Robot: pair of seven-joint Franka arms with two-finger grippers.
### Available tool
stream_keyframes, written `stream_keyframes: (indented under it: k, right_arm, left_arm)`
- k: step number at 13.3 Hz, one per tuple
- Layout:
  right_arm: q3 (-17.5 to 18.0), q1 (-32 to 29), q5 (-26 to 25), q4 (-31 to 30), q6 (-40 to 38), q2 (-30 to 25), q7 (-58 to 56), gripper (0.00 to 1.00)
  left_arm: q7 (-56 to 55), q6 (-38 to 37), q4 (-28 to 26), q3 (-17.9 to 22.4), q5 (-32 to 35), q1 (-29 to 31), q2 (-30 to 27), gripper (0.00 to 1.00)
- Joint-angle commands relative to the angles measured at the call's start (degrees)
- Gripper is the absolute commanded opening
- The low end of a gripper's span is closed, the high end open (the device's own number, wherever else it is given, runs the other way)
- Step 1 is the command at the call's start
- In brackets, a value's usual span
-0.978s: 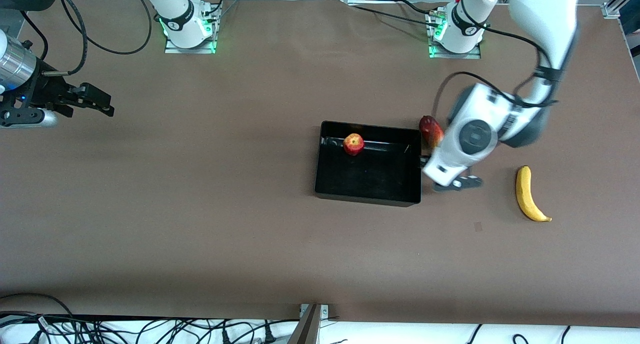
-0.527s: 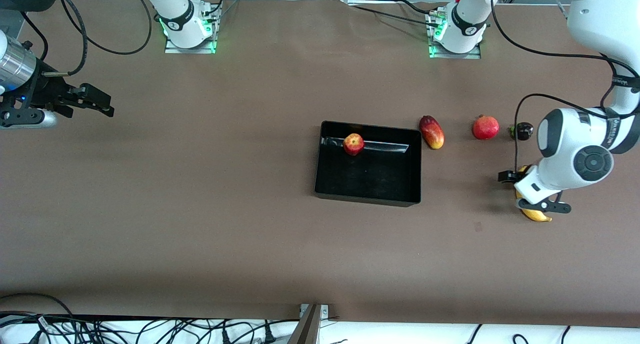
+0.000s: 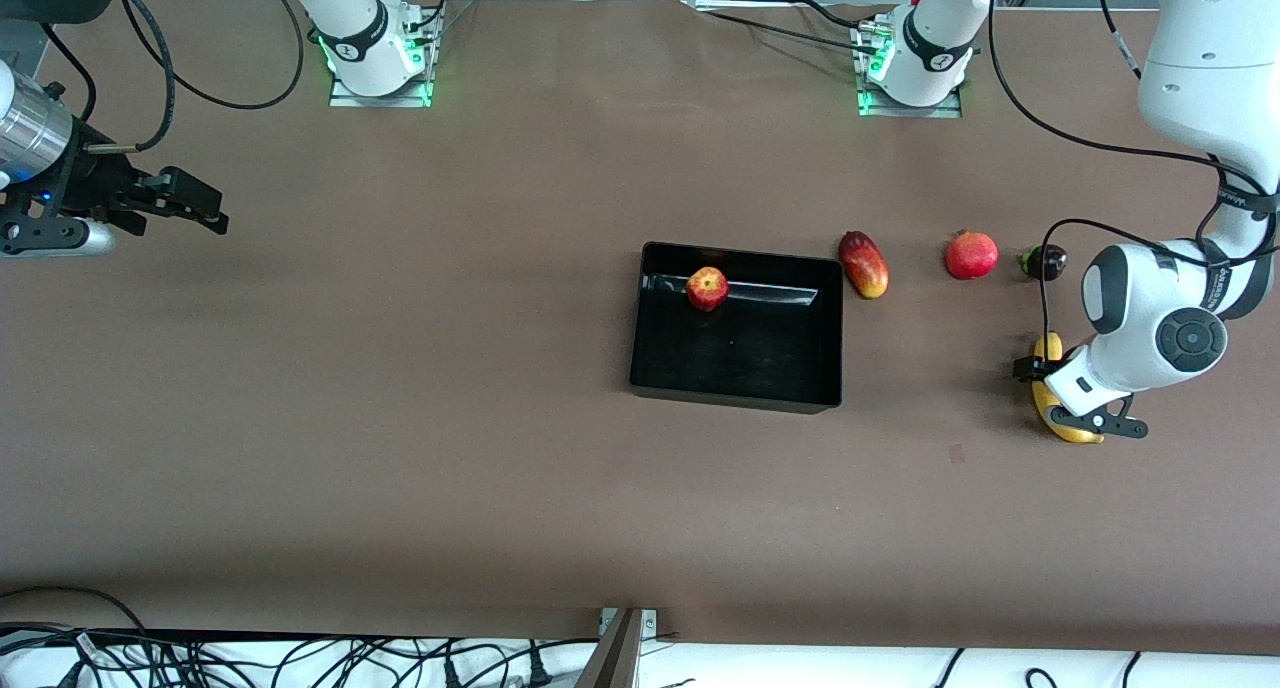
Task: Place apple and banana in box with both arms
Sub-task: 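Move the left gripper to the yellow banana and grasp it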
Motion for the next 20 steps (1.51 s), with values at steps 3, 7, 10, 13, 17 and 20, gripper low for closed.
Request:
stream_keyframes:
  k: [3,7,10,13,17,20]
  right_arm:
    - [0.9,-0.9,-0.88,1.27,-0.65,0.56,0.18,1.0]
    - [0.9,-0.98,-0.88,1.27,-0.56,0.56,0.18,1.0]
    - [0.9,-0.98,-0.88,1.27,-0.47,0.56,0.18,1.0]
    - [0.9,-0.98,-0.88,1.27,-0.38,0.56,0.18,1.0]
    - [0.9,-1.07,-0.88,1.27,-0.38,0.56,0.18,1.0]
    - [0.9,-1.07,-0.88,1.27,-0.38,0.56,0.18,1.0]
  left_arm:
    - [2.28,-0.55,0.78,0.01,0.95,0.03,0.11,0.0]
    - [1.93,-11.24,1.05,-3.84,0.95,-0.67,-4.19,0.0]
    - [-4.98,-21.26,1.75,-8.93,0.25,-2.16,-8.14,0.0]
    - [-21.05,-27.95,1.75,-15.78,-0.01,-5.67,-11.57,0.0]
    - [-35.31,-29.91,1.75,-20.19,-7.55,-13.05,-15.8,0.0]
    - [-37.89,-29.12,1.58,-24.24,-8.1,-15.17,-15.98,0.0]
